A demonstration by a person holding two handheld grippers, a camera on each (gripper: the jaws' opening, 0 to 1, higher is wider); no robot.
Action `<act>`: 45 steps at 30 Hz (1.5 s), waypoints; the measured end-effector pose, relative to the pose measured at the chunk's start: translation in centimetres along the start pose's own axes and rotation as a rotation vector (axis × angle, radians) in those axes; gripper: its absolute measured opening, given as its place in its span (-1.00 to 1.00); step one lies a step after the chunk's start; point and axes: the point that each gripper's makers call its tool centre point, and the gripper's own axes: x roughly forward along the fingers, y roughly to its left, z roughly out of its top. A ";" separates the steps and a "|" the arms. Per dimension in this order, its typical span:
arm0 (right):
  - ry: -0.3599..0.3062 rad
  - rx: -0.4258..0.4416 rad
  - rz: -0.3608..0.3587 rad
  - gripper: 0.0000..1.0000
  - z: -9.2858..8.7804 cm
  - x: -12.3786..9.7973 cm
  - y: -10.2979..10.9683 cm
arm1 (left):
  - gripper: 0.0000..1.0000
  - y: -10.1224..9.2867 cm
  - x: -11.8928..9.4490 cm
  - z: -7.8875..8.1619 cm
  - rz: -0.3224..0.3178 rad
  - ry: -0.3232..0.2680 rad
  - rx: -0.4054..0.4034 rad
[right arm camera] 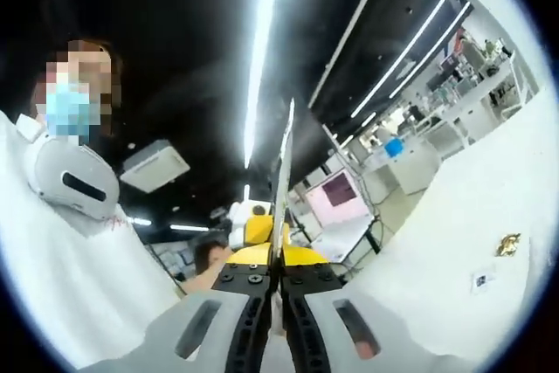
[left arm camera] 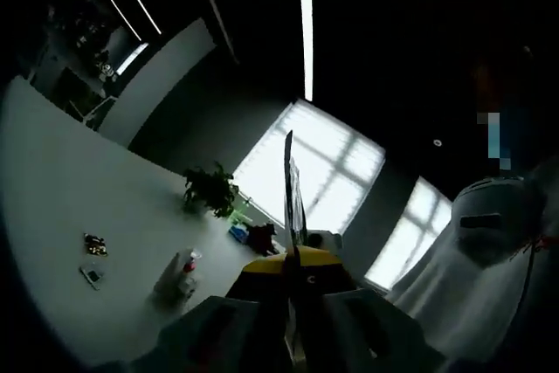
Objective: Arrange the skincare products in the storage area until every visible bottle or jar stands upright without overlapping.
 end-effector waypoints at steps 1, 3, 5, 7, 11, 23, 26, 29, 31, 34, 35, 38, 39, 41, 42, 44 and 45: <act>-0.003 0.016 -0.003 -0.98 -0.1 0.0 -0.1 | -0.96 0.3 0.0 -0.1 0.018 0.003 -0.006; -0.008 0.062 -0.031 -0.98 -0.5 0.0 -0.5 | -0.96 0.6 0.0 -0.3 0.038 0.009 -0.013; -0.020 0.092 -0.036 -0.98 -0.7 0.0 -0.6 | -0.96 0.8 0.0 -0.4 0.051 0.004 -0.014; -0.028 0.101 -0.047 -0.97 -0.8 -0.1 -0.5 | -0.96 1.0 -0.1 -0.4 0.045 -0.010 -0.045; -0.002 -0.004 -0.099 -0.91 -1.5 -0.8 -0.4 | -0.97 0.8 0.1 -1.3 0.046 -0.007 -0.067; 0.127 -0.176 -0.190 -0.07 -4.7 -1.8 1.1 | -0.97 0.3 -1.0 -3.6 0.045 -0.008 -0.152; 0.157 -0.197 -0.238 0.19 -5.5 -1.9 0.8 | -0.97 0.7 -1.4 -4.1 0.058 -0.021 -0.183; 0.188 -0.210 -0.262 0.29 -6.2 -2.2 0.5 | -0.97 1.4 -1.5 -4.6 0.081 -0.024 -0.211; 0.196 -0.221 -0.272 0.37 -6.4 -2.5 0.3 | -0.97 1.8 -1.4 -5.0 0.095 -0.022 -0.224; 0.202 -0.223 -0.298 0.47 -6.5 -3.1 -0.7 | -0.98 2.5 -1.4 -5.4 0.116 -0.020 -0.252; 0.205 -0.223 -0.304 0.49 -6.5 -3.3 -1.0 | -0.98 2.8 -1.3 -5.5 0.121 -0.020 -0.258; 0.243 -0.237 -0.323 0.55 -6.9 -4.0 -2.2 | -0.99 3.6 -1.0 -5.8 0.144 -0.023 -0.279; 0.251 -0.240 -0.329 0.57 -7.0 -4.2 -2.6 | -0.99 4.0 -0.7 -6.0 0.153 -0.021 -0.287; 0.248 -0.243 -0.340 0.67 -6.9 -4.5 -3.2 | -0.99 4.7 -0.3 -6.4 0.172 -0.019 -0.304; 0.242 -0.235 -0.356 0.71 -6.9 -4.8 -3.8 | -1.00 5.0 -0.1 -6.6 0.182 -0.017 -0.312; 0.242 -0.221 -0.370 0.79 -7.1 -5.0 -4.3 | -1.00 5.9 0.3 -7.0 0.200 -0.012 -0.320; 0.254 -0.231 -0.374 0.82 -7.4 -5.2 -4.6 | -1.00 6.4 0.5 -7.4 0.210 0.000 -0.330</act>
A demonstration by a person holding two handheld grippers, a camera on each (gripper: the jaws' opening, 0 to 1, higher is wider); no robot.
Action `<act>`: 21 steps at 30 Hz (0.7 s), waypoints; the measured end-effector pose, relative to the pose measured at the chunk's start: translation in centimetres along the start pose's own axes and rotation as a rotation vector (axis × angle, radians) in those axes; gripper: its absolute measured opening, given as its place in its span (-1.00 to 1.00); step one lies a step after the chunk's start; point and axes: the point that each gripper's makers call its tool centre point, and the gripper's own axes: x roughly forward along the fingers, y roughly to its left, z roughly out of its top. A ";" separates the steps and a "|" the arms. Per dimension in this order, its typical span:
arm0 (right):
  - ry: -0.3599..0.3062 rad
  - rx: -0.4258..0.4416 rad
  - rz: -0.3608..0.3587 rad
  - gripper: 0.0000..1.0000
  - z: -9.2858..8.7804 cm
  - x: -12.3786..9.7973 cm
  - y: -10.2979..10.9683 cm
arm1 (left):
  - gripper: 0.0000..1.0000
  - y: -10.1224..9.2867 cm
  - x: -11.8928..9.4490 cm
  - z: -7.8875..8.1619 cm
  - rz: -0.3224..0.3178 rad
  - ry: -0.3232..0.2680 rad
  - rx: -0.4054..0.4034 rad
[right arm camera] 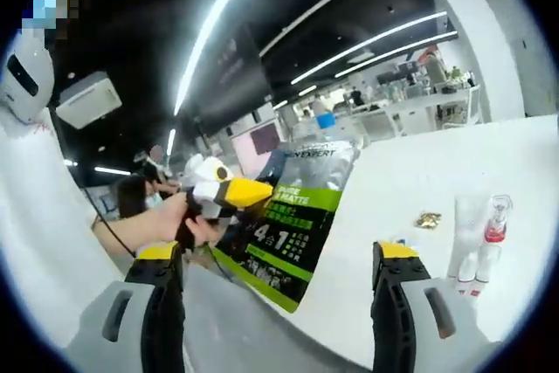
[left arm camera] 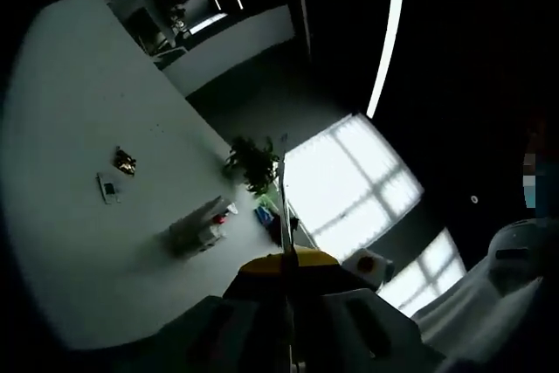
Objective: Arrange the skincare products in the storage area until every visible bottle or jar stands upright without overlapping.
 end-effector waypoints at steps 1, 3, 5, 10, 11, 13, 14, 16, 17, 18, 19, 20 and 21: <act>0.009 -0.011 -0.012 0.87 -0.3 0.0 -0.4 | -1.00 0.5 0.2 -0.2 0.010 0.007 -0.007; 0.042 -0.008 -0.032 0.95 -1.3 0.1 -1.1 | -1.00 1.5 0.8 -0.4 0.034 0.015 -0.023; 0.045 0.004 -0.033 0.99 -1.7 0.1 -1.4 | -1.00 2.2 1.4 -0.4 0.052 0.014 -0.044; 0.073 -0.048 -0.031 0.99 -2.7 0.4 -1.8 | -1.00 3.0 2.6 -0.1 0.071 0.025 -0.057; 0.080 -0.057 -0.036 0.99 -3.0 0.4 -2.0 | -1.00 3.4 2.8 -0.1 0.081 0.030 -0.058; 0.092 -0.067 -0.072 0.99 -3.5 0.3 -2.8 | -1.00 4.0 3.0 -0.1 0.101 0.034 -0.065; 0.086 -0.065 -0.099 0.99 -3.7 0.1 -3.3 | -1.00 4.6 3.2 -0.2 0.112 0.039 -0.072; 0.090 -0.051 -0.106 0.99 -4.2 -0.1 -3.7 | -1.00 5.4 3.5 -0.5 0.129 0.049 -0.094; 0.089 -0.048 -0.114 0.99 -4.3 -0.2 -4.0 | -1.00 5.9 3.6 -0.7 0.149 0.052 -0.108; 0.089 -0.049 -0.123 0.99 -4.5 -0.3 -4.2 | -1.00 6.5 3.7 -0.7 0.174 0.051 -0.113; 0.094 -0.053 -0.129 0.99 -4.8 -0.4 -4.5 | -1.00 7.3 3.8 -1.1 0.207 0.069 -0.105; 0.101 -0.057 -0.136 0.99 -5.1 -0.5 -4.8 | -1.00 8.0 4.0 -1.5 0.230 0.095 -0.092; 0.100 -0.068 -0.147 0.99 -5.4 -0.6 -5.2 | -1.00 8.4 4.3 -1.6 0.240 0.100 -0.090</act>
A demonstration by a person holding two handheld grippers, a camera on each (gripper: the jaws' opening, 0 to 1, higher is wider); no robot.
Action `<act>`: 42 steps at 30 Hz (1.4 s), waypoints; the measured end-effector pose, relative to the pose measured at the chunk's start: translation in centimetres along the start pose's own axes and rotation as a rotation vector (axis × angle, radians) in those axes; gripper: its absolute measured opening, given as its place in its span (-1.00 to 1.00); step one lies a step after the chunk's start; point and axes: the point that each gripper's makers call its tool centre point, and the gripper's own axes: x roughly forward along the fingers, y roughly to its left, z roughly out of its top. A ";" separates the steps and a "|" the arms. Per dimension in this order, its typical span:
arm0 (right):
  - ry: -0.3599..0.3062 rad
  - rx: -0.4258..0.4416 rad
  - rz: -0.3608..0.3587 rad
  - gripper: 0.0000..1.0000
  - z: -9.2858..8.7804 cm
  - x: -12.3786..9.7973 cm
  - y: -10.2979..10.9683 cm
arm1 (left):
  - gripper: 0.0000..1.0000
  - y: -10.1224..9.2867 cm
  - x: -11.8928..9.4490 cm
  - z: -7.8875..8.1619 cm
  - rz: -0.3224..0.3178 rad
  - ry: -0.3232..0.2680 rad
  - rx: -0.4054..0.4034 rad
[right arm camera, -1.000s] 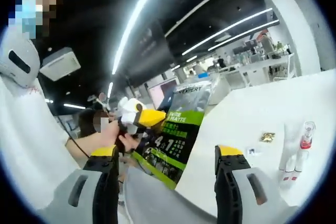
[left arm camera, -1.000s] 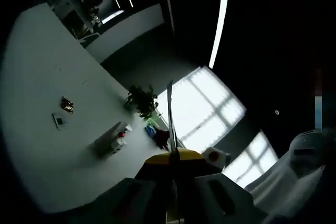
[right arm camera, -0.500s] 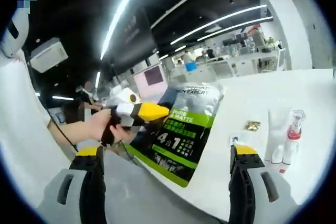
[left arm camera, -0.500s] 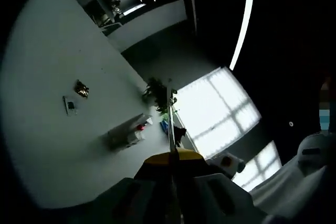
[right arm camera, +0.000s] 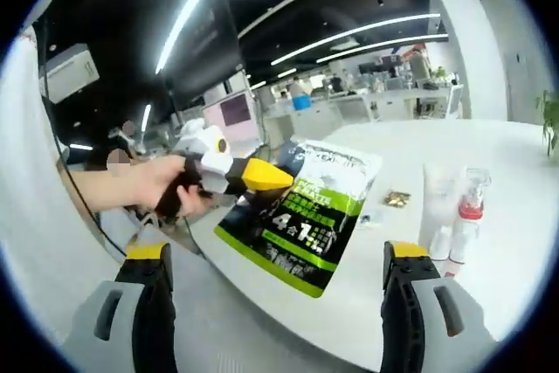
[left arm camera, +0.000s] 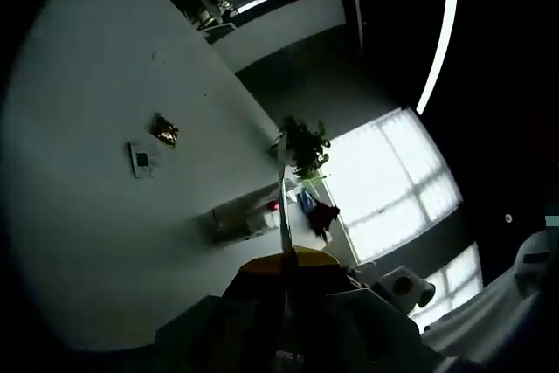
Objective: Arrange the skincare products in the storage area until every visible bottle or jar stands upright without overlapping.
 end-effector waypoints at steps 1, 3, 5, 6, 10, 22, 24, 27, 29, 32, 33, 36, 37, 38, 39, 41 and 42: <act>-0.004 -0.002 0.004 0.99 -0.2 0.0 0.0 | -1.00 0.3 0.3 0.0 0.001 0.005 -0.004; -0.013 0.006 0.010 0.99 -0.7 0.0 -0.1 | -1.00 1.4 1.3 -0.2 0.008 0.026 -0.036; -0.029 0.000 0.007 0.99 -0.9 0.0 -0.3 | -1.00 1.9 2.1 -0.3 0.017 0.032 -0.042; -0.032 -0.002 0.004 0.99 -1.0 0.1 -0.4 | -1.00 2.4 2.6 -0.4 0.023 0.046 -0.048; -0.060 0.032 -0.014 0.99 -1.0 0.3 -1.5 | -1.00 3.9 4.0 -0.4 0.049 0.067 -0.059; -0.040 0.017 -0.059 0.99 -2.4 0.4 -3.1 | -1.00 7.7 7.1 -0.6 0.120 0.097 -0.062; -0.034 0.020 -0.064 0.99 -2.7 0.3 -3.3 | -1.00 8.7 7.5 -0.7 0.127 0.097 -0.084; -0.047 0.043 -0.078 0.99 -2.6 0.2 -3.7 | -1.00 9.7 8.2 -0.9 0.129 0.088 -0.115; -0.046 0.056 -0.079 0.99 -2.7 0.2 -3.8 | -1.00 9.8 8.6 -1.2 0.135 0.088 -0.121; -0.050 0.065 -0.087 0.99 -2.7 0.2 -3.9 | -1.00 10.7 9.0 -1.5 0.169 0.082 -0.123; -0.046 0.068 -0.088 0.99 -2.7 0.2 -4.0 | -1.00 10.8 9.1 -1.5 0.173 0.080 -0.121; -0.036 0.071 -0.086 0.99 -2.9 0.2 -4.0 | -1.00 11.2 9.3 -1.6 0.186 0.075 -0.128; -0.037 0.071 -0.087 0.99 -2.9 0.2 -4.0 | -1.00 11.4 9.4 -1.6 0.188 0.078 -0.130; -0.038 0.074 -0.087 0.99 -2.9 0.2 -4.0 | -1.00 11.6 9.6 -1.6 0.191 0.079 -0.131; -0.038 0.078 -0.085 0.99 -2.9 0.2 -4.0 | -1.00 11.6 9.7 -1.6 0.191 0.081 -0.131; -0.037 0.087 -0.091 0.99 -3.0 0.2 -4.2 | -1.00 11.6 9.9 -1.8 0.196 0.081 -0.131; -0.036 0.088 -0.093 0.99 -3.0 0.2 -4.2 | -1.00 11.7 10.0 -1.9 0.198 0.081 -0.130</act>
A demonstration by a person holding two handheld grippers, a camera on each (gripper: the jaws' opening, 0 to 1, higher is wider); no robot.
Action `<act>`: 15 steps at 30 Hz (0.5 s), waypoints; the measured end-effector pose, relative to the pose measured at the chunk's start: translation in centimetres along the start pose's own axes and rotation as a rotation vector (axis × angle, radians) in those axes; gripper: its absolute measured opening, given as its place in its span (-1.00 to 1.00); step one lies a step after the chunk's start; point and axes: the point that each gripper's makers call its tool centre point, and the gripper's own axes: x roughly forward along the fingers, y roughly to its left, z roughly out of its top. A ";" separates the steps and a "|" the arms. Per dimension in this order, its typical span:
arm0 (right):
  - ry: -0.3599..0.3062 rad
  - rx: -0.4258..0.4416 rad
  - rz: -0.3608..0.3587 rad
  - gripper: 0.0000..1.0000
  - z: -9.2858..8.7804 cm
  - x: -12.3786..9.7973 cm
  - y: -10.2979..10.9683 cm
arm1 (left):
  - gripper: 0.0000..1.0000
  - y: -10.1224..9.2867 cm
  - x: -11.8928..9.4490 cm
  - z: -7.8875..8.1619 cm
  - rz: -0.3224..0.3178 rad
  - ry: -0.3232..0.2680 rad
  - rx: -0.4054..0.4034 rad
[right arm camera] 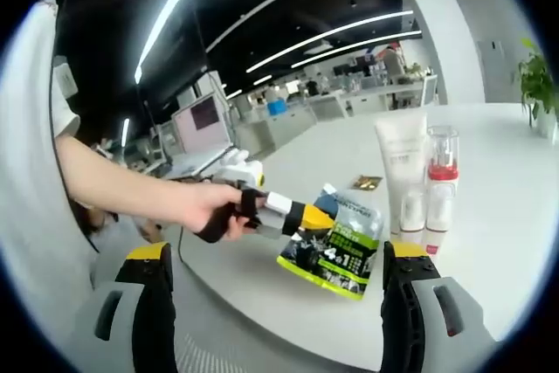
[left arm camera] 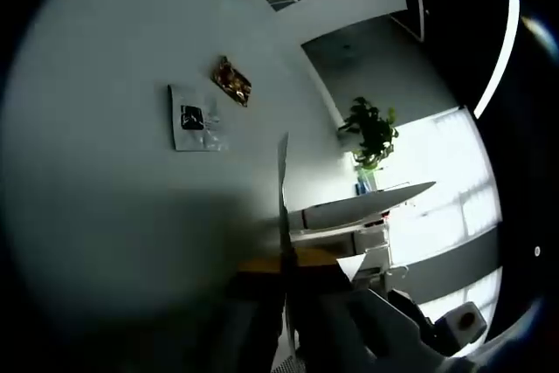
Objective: Arrange the skincare products in the storage area until every visible bottle or jar stands upright without overlapping.
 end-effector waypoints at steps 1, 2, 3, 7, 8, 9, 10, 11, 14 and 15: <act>-0.001 0.003 0.000 0.99 0.0 0.0 0.0 | -1.00 0.1 0.1 0.0 0.003 0.001 -0.004; -0.002 0.005 0.000 0.99 0.0 0.0 0.0 | -1.00 0.2 0.2 0.0 0.005 0.003 -0.005; 0.000 0.006 -0.004 0.99 0.0 0.0 -0.1 | -1.00 0.3 0.3 0.0 0.006 0.006 -0.003; 0.001 0.016 0.002 0.99 -0.1 0.0 -0.1 | -1.00 0.4 0.6 -0.4 0.015 0.018 0.014; 0.000 0.017 0.003 0.99 -0.1 0.0 -0.1 | -1.00 0.5 0.6 -0.4 0.020 0.015 0.018; 0.000 0.019 0.004 0.99 -0.1 0.0 -0.1 | -1.00 0.7 0.6 -0.3 0.023 0.012 0.023; 0.001 0.019 0.004 0.99 -0.1 0.1 -0.1 | -1.00 0.7 0.6 -0.2 0.025 0.010 0.025; 0.002 0.019 0.005 0.99 -0.1 0.1 -0.1 | -1.00 0.7 0.6 -0.3 0.027 0.011 0.034; -0.002 0.023 0.007 0.99 -0.1 0.1 0.0 | -1.00 0.8 0.6 -0.3 0.030 0.017 0.037; -0.001 0.026 0.007 0.99 -0.1 0.1 0.0 | -1.00 0.9 0.5 -0.1 0.028 0.016 0.039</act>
